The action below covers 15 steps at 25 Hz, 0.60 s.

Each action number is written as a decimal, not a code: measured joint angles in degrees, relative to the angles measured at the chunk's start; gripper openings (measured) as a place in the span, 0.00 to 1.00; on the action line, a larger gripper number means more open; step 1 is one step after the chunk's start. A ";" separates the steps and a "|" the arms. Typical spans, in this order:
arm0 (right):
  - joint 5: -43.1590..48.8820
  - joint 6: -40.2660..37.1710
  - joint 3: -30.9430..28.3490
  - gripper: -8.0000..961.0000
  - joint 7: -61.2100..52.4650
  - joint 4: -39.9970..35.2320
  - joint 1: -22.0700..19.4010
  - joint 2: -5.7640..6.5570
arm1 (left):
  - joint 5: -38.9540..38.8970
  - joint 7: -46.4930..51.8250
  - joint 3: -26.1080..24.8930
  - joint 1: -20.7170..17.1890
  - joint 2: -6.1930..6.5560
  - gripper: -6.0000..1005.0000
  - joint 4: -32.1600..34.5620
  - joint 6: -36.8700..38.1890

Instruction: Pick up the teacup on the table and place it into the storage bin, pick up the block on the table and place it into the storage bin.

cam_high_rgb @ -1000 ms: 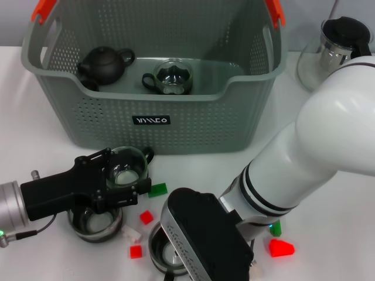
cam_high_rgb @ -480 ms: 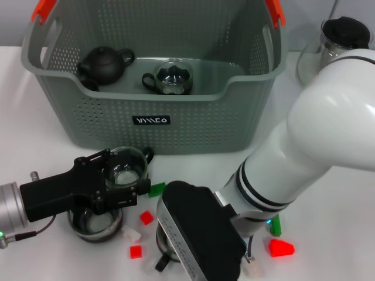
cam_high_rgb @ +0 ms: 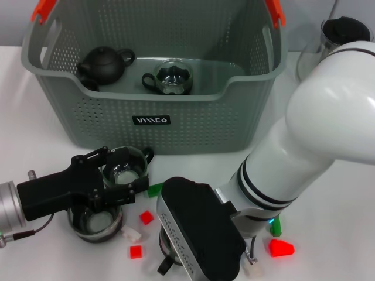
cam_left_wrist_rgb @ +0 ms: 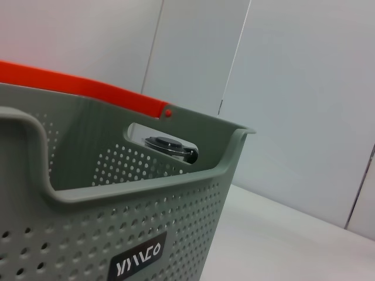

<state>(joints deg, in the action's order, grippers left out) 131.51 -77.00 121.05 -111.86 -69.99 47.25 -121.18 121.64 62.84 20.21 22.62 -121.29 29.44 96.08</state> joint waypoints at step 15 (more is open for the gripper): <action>-4.47 -17.30 -15.94 0.07 -0.14 -10.80 -4.72 0.55 | 0.11 -0.07 0.01 -0.45 0.00 0.87 0.17 0.09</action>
<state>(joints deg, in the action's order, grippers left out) 127.04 -94.30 105.11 -112.00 -80.79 42.54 -120.63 121.74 62.77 20.22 22.17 -121.29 29.62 96.17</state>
